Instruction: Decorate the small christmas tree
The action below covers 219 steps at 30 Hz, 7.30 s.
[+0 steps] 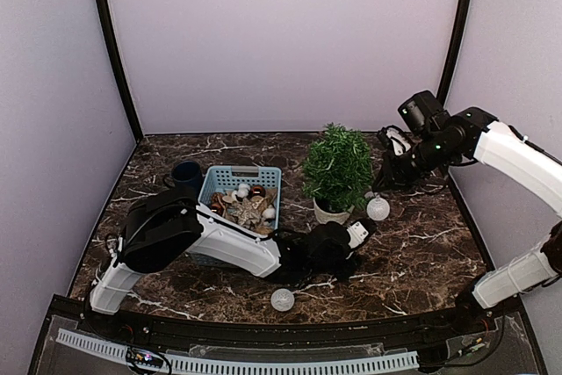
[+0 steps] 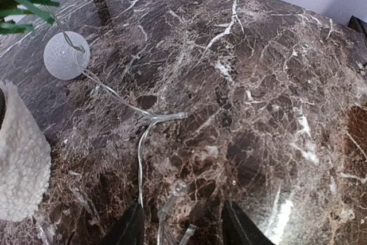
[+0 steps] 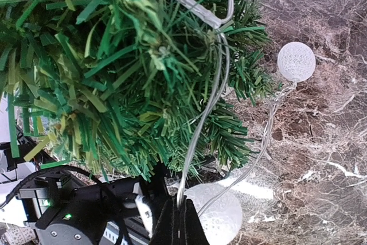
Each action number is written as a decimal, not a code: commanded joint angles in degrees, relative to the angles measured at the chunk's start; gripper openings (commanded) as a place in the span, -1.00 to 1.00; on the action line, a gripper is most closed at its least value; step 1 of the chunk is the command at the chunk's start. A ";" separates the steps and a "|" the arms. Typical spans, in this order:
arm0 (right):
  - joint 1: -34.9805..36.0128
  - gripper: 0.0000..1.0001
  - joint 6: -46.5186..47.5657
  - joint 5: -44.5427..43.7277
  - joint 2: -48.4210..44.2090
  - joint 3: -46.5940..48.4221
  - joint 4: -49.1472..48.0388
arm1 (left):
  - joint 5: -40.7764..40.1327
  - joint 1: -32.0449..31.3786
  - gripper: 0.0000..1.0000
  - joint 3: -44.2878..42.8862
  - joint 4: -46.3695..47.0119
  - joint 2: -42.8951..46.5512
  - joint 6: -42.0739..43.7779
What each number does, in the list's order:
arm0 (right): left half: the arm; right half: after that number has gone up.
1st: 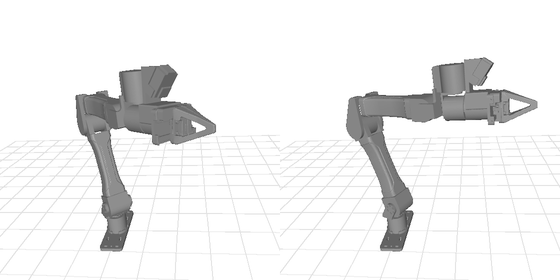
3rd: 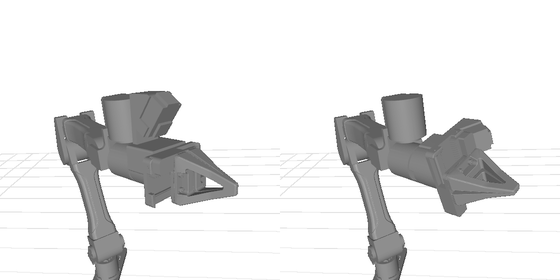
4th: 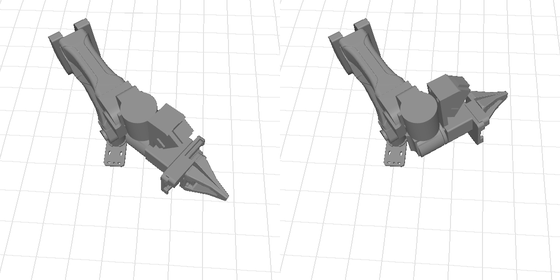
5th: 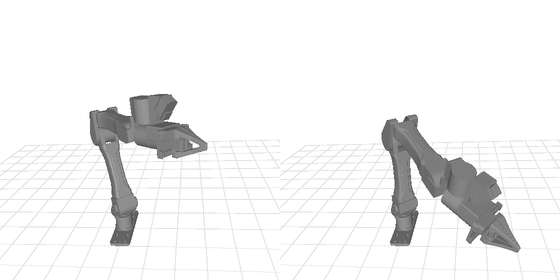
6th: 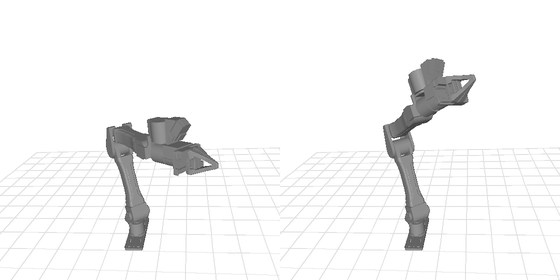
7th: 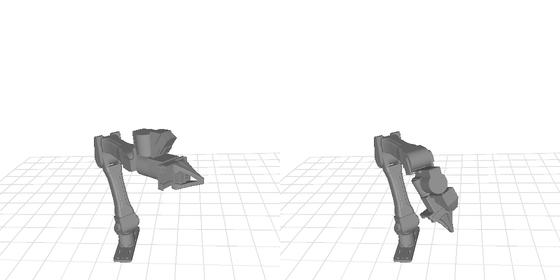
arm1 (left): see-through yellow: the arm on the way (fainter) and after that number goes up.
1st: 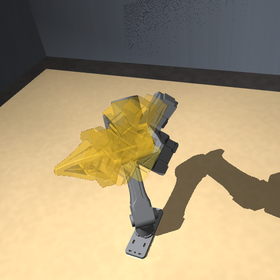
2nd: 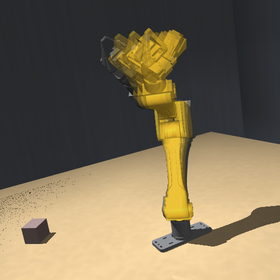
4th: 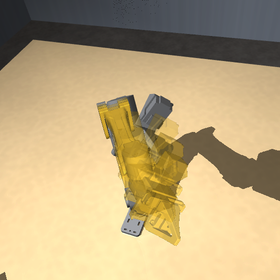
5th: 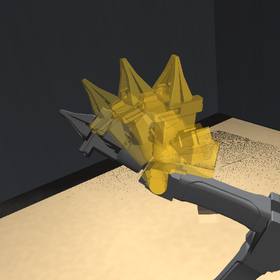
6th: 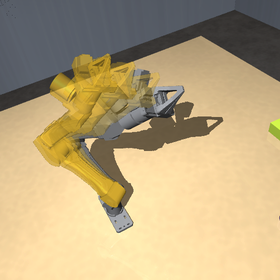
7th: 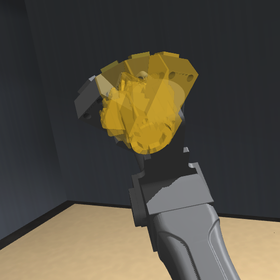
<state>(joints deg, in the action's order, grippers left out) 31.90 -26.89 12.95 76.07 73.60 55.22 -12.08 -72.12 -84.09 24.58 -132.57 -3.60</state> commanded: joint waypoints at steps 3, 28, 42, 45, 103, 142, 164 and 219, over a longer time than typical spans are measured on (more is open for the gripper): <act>-0.17 -1.00 -0.68 0.93 -1.29 -0.82 -2.80 | -0.81 0.93 -0.16 -3.25 -3.50 -1.62 0.23; -0.67 -1.00 -5.79 -1.58 -4.74 -5.57 -10.85 | -3.45 1.63 -1.00 21.79 -1.01 28.41 -4.65; -0.79 -1.00 -6.39 9.44 -6.67 -7.98 -13.20 | -5.82 1.63 0.01 31.18 -14.97 44.16 -9.28; -0.80 -1.00 -7.74 12.65 -7.90 -8.51 -14.33 | -3.35 1.55 0.33 30.82 -12.87 44.67 -9.58; -0.87 -1.00 -12.01 5.39 -9.34 -9.97 -15.21 | -0.77 -0.47 -1.00 -10.12 -14.41 -1.16 -23.52; -0.87 -1.00 -12.09 3.23 -8.36 -10.65 -16.27 | 7.90 2.40 -1.00 24.14 -27.81 54.97 -22.19; 2.55 -1.00 -18.01 5.51 -4.09 -12.12 -28.83 | 7.81 17.77 -1.00 23.28 -31.66 61.68 -21.48; 39.59 0.15 4.04 -29.58 4.87 -13.84 -54.80 | 26.29 27.97 -1.00 18.31 -33.64 58.92 -29.72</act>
<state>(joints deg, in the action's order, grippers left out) 71.26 -26.20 -7.49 75.94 57.43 7.92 12.82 -44.71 -63.55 -6.81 -75.53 -32.77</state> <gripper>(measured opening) 0.573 0.011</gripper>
